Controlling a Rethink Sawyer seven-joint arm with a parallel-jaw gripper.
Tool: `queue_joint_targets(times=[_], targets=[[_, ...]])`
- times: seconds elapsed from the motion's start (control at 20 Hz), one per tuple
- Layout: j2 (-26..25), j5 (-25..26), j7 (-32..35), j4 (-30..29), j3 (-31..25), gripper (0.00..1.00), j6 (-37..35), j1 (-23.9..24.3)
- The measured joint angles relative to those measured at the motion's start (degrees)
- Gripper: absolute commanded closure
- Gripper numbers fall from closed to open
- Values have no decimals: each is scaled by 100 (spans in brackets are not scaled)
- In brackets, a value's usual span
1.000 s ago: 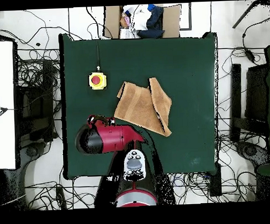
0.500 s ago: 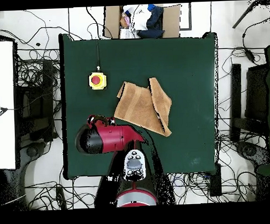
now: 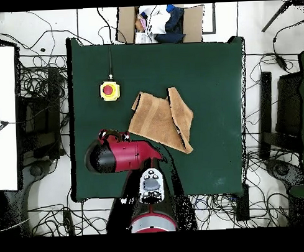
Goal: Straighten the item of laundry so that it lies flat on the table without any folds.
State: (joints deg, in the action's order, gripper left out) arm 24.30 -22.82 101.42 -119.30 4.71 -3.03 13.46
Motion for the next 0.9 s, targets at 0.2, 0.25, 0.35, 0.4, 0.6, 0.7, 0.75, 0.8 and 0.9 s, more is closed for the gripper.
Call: queue_joint_targets(times=[0.2, 0.25, 0.35, 0.4, 0.6, 0.7, 0.75, 0.8, 0.9], targets=[[4, -49, 0, 76, 40, 0, -1, -134], [-1, -50, 0, 93, 40, 0, 1, -133], [-39, -50, 0, 165, 41, 0, 38, -107], [-54, -51, 0, 184, 41, 0, 58, -98], [-197, -45, 0, 302, 7, 0, 219, 25], [-287, 12, 0, 341, -149, 0, 309, 264], [-306, 36, 0, 347, -199, 0, 329, 340], [-323, 62, 0, 351, -249, 0, 345, 418], [-403, 190, 0, 369, -450, 0, 371, 751]])
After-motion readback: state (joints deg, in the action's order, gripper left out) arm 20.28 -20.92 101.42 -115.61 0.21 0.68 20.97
